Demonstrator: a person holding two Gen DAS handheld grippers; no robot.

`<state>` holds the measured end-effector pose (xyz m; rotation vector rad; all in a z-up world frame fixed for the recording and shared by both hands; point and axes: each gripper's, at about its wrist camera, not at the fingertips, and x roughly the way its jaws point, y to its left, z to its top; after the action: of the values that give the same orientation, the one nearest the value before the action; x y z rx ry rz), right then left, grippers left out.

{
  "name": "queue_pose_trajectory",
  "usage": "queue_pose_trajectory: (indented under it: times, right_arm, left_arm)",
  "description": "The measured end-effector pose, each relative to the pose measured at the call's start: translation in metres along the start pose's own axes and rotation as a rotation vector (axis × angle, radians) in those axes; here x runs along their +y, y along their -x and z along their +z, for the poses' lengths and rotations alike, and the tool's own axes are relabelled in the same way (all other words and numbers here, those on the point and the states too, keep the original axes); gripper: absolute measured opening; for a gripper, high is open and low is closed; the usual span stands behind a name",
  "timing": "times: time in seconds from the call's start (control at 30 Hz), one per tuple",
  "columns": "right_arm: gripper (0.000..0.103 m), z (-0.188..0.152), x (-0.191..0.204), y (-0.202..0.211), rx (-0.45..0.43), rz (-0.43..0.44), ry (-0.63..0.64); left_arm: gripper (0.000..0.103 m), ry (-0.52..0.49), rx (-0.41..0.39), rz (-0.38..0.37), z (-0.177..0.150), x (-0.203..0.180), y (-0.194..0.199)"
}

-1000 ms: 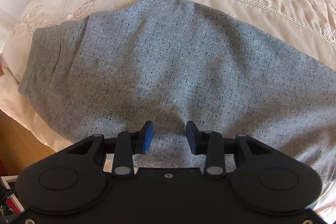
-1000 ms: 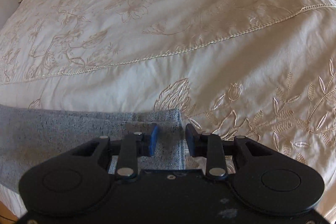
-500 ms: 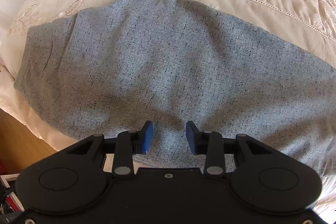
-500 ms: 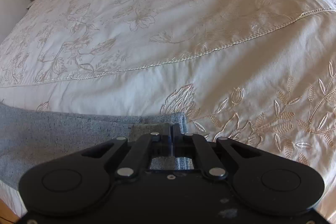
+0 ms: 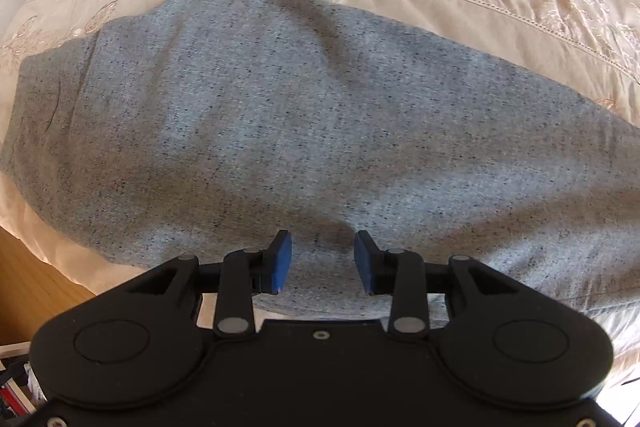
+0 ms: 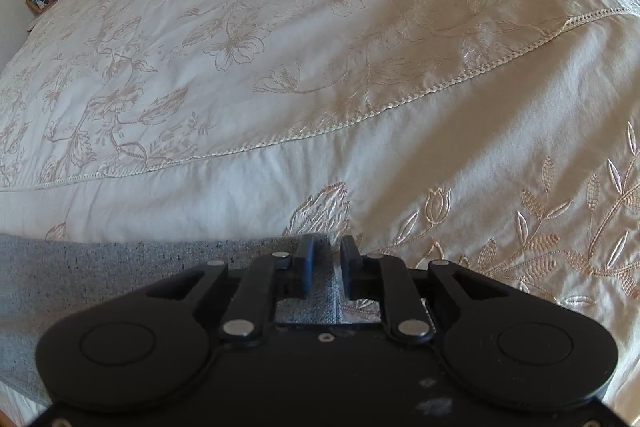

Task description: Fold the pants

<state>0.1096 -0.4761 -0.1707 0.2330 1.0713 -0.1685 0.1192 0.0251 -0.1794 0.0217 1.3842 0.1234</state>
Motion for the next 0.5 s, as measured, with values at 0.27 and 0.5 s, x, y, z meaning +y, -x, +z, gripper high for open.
queue_pose_trajectory:
  times: [0.27, 0.5]
  right_arm:
    - [0.034, -0.055, -0.022, 0.022, 0.132, 0.054, -0.083]
    - [0.039, -0.071, -0.030, 0.027, 0.124, 0.101, -0.187]
  left_arm:
    - [0.047, -0.185, 0.007, 0.050, -0.007, -0.047, -0.023]
    - [0.046, -0.129, -0.002, 0.028, 0.002, -0.040, -0.010]
